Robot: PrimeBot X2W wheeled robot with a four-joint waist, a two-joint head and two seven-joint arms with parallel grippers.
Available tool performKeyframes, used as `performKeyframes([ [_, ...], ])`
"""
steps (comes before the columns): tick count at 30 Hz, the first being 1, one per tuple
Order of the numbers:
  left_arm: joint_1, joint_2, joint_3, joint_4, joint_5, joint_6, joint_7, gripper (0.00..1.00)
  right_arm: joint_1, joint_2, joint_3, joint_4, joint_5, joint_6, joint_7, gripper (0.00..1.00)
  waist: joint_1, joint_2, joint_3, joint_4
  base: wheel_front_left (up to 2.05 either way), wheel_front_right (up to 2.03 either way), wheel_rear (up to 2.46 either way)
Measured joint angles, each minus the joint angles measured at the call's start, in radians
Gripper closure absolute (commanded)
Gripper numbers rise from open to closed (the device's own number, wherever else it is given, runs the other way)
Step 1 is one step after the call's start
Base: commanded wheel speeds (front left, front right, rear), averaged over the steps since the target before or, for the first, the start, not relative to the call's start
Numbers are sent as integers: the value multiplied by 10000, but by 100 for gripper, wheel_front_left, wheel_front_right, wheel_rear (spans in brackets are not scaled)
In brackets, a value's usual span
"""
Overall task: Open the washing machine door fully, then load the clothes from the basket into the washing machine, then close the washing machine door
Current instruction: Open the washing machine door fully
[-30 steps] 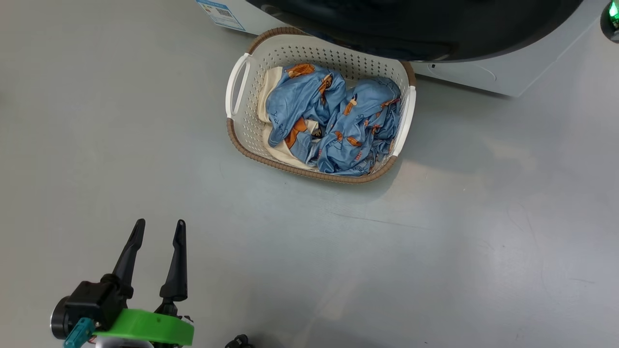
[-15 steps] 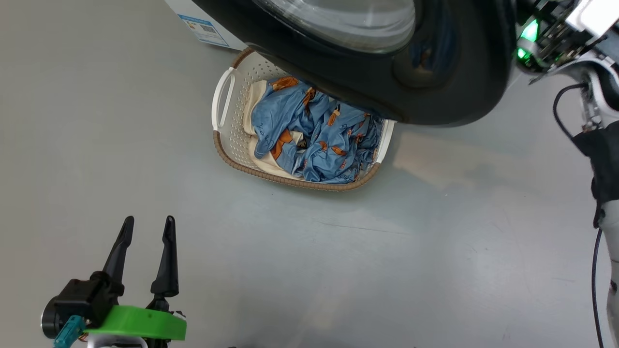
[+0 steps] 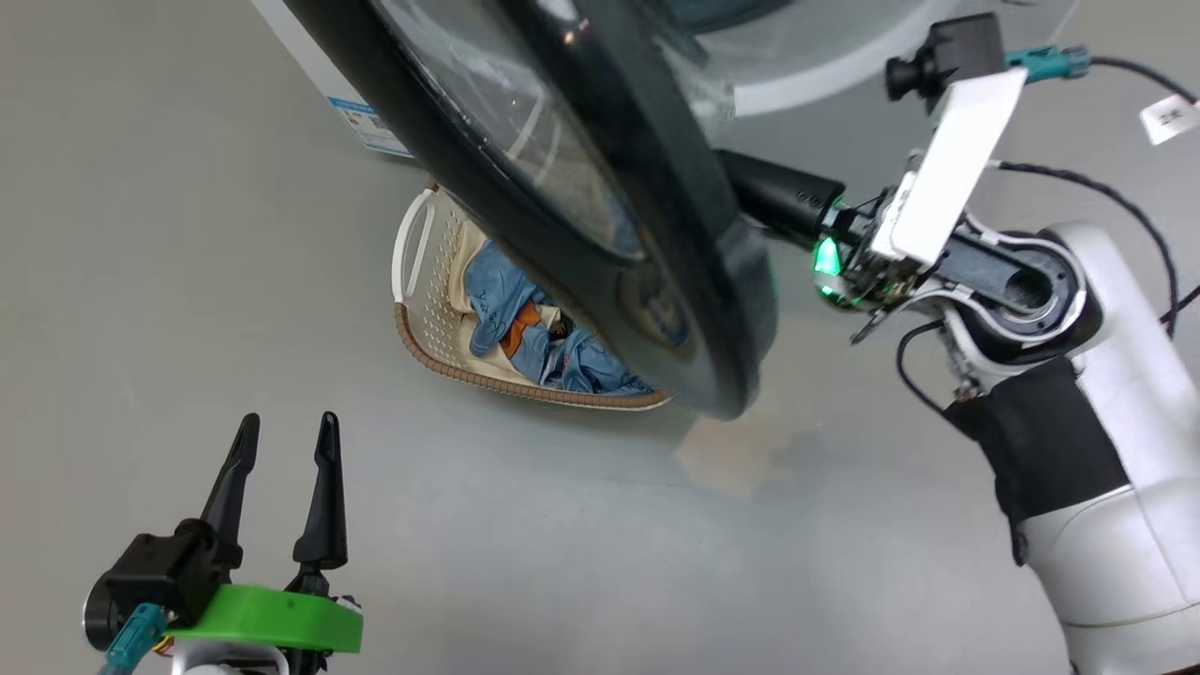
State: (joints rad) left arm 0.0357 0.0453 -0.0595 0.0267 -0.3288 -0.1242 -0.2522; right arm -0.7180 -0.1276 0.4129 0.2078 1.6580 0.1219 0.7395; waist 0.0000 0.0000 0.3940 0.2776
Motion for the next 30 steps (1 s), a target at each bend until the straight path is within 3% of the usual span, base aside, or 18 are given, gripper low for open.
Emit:
performKeyframes([
  [5,4,-4,-102,148,0,0,0,0,610,410,554,-203,128,2,165,100,0,0,-452,-65,0,0,0],
  [15,69,-6,-224,293,0,0,0,0,1704,468,993,-221,322,2,4,100,0,0,-1213,46,0,0,0],
  [30,314,-8,-453,284,-219,0,0,0,2500,546,1804,-184,662,2,-1120,100,-1,0,-1975,693,0,0,0],
])
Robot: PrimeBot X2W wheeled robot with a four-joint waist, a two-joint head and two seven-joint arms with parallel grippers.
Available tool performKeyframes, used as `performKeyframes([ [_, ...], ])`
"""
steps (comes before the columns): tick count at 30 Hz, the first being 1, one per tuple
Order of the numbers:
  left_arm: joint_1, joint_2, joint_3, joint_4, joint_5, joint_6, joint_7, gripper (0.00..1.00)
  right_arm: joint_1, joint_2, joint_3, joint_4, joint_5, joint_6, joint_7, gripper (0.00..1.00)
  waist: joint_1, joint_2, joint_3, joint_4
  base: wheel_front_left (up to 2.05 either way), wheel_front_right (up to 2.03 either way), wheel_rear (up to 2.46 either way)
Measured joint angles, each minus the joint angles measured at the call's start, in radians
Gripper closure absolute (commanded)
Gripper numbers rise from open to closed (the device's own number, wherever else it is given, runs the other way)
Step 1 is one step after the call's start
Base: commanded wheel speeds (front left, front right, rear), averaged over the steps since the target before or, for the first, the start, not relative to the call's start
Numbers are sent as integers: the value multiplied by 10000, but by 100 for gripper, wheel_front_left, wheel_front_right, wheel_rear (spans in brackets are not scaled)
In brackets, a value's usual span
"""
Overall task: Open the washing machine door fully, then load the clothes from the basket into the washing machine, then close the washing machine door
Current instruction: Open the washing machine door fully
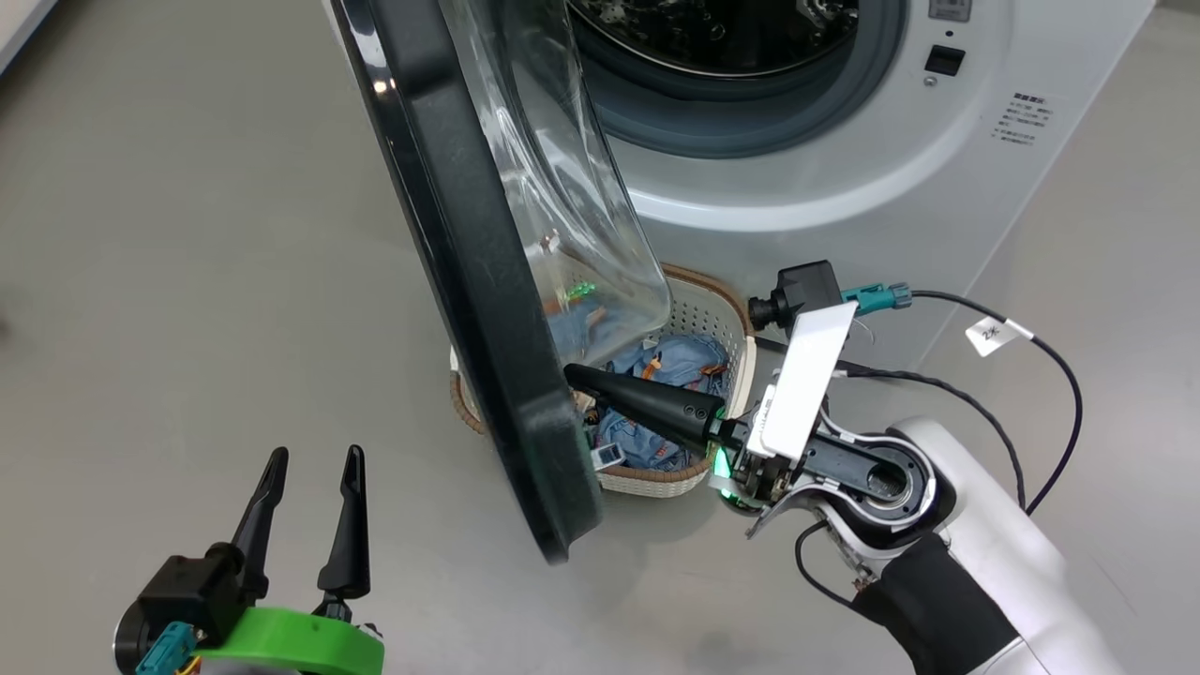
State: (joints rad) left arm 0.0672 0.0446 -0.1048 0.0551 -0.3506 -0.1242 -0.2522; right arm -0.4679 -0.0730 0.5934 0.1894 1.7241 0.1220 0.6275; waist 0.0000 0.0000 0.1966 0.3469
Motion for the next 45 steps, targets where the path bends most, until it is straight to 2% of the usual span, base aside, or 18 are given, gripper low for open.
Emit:
performKeyframes([
  [13,223,0,-222,-10,-201,0,0,0,45,10,1110,-192,370,0,-1139,100,0,0,-335,503,0,0,0],
  [18,400,0,291,-178,-211,0,2,0,43,36,1233,-221,328,0,-1388,100,0,0,-431,449,0,0,0],
  [23,414,-2,784,-376,-194,0,0,0,36,42,911,-305,-414,0,-1628,100,0,0,-499,158,0,0,0],
  [24,417,-2,869,-403,-161,0,0,0,35,35,863,-355,-669,0,-1726,74,0,0,-514,85,0,0,0],
  [26,448,-2,1037,-439,-50,0,0,0,34,-107,775,-537,-1060,0,-1898,28,0,0,-548,-73,0,0,0],
  [27,465,-2,1080,-445,-8,0,0,0,34,-236,685,-640,-1266,0,-2042,0,0,0,-568,-152,0,0,0],
  [32,592,-6,1198,-518,207,2,2,0,75,-1152,-21,-1177,-2322,0,-3103,0,0,0,-704,-529,0,0,0],
  [38,747,-4,1666,-652,249,2,0,0,605,-2500,-734,-1478,-4205,0,-4780,0,0,0,-894,-923,0,0,0],
  [45,1033,-4,1998,-732,251,2,0,0,1557,-3290,-1779,-1634,-5348,2,-6832,0,0,0,-997,-1416,0,0,0],
])
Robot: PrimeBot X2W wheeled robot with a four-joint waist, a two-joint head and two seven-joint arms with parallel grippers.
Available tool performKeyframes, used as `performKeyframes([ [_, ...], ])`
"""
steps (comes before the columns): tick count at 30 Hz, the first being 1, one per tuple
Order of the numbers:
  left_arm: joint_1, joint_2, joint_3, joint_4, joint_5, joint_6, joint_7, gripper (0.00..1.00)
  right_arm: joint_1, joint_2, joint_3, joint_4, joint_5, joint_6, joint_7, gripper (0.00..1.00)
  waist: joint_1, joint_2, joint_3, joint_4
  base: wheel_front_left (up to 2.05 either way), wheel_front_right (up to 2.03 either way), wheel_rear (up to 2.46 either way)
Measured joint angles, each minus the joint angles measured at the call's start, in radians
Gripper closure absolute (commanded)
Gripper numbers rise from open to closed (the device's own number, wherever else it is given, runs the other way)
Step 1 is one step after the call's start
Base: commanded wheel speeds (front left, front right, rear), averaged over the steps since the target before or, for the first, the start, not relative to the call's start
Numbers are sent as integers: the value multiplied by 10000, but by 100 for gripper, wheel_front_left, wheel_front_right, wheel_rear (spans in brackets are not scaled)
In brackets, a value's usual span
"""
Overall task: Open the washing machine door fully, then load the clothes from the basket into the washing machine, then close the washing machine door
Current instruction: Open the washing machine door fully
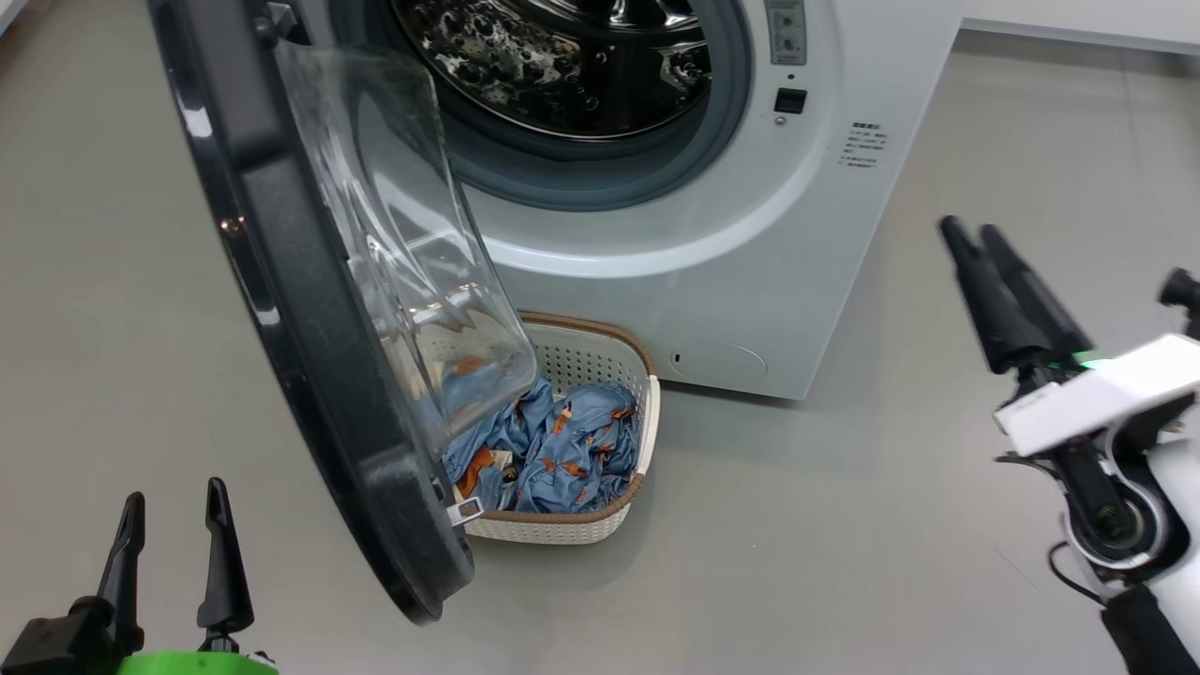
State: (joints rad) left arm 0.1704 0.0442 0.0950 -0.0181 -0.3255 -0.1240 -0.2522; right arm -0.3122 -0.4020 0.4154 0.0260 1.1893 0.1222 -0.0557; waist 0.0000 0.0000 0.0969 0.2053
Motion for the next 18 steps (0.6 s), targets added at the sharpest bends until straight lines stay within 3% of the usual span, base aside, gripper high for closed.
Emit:
performKeyframes([
  [6,158,-2,44,-23,121,0,0,0,1064,-1009,-640,506,-1921,-17,-1843,0,0,0,-89,-397,0,0,0],
  [10,186,-2,153,-92,209,0,0,0,1815,-1348,-754,798,-3032,-435,-2255,0,0,0,-162,-550,0,0,0],
  [18,199,-4,326,-217,276,0,0,0,2829,-1070,-1563,920,-4625,-1317,-2059,0,0,0,-154,-786,0,0,0],
])
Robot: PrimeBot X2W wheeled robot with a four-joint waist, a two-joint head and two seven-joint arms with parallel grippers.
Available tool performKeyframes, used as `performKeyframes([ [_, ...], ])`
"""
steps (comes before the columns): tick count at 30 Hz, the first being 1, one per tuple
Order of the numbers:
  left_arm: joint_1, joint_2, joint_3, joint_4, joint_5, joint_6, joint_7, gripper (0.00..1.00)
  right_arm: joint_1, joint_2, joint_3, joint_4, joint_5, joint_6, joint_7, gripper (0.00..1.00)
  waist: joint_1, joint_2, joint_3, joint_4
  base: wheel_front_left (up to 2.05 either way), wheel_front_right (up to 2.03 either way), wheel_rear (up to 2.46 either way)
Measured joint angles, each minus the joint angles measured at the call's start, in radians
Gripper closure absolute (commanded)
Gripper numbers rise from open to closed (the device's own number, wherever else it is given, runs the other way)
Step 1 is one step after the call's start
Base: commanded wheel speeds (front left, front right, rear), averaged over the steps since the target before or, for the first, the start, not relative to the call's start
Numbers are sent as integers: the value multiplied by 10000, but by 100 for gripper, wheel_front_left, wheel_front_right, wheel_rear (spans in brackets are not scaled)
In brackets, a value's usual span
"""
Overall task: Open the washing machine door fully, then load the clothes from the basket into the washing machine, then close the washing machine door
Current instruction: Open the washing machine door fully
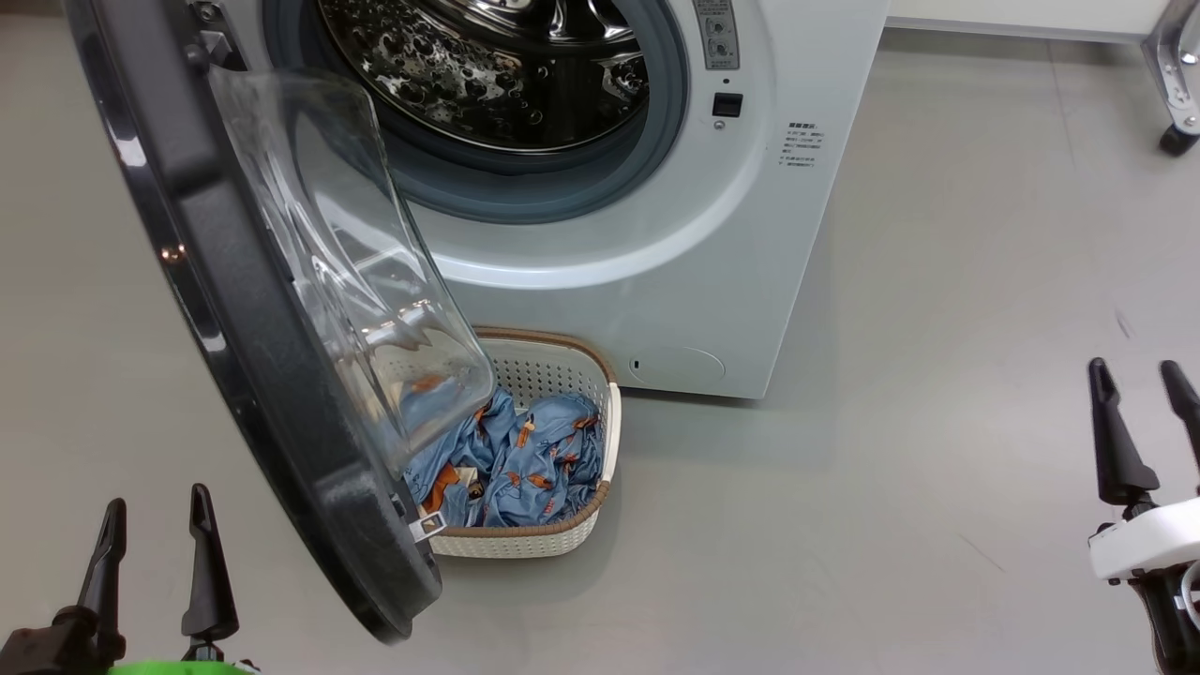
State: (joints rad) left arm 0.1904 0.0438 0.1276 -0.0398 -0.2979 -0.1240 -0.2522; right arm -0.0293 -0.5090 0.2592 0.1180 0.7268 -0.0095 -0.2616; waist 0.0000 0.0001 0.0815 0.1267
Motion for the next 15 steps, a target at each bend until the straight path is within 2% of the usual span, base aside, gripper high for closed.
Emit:
performKeyframes([
  [1,0,0,0,0,0,0,0,0,0,0,0,0,0,0,0,0,0,0,0,0,0,0,0],
  [4,19,-2,40,-4,67,0,0,0,219,211,-518,-221,-941,-226,15,0,0,0,-33,-98,0,0,0],
  [10,231,-2,148,4,134,0,0,0,1057,1112,-1068,-575,-1848,-545,15,0,0,0,-185,-288,0,0,0],
  [15,508,0,268,19,136,0,0,0,1728,1682,-1350,-713,-2332,-546,15,0,0,0,-346,-476,0,0,0],
])
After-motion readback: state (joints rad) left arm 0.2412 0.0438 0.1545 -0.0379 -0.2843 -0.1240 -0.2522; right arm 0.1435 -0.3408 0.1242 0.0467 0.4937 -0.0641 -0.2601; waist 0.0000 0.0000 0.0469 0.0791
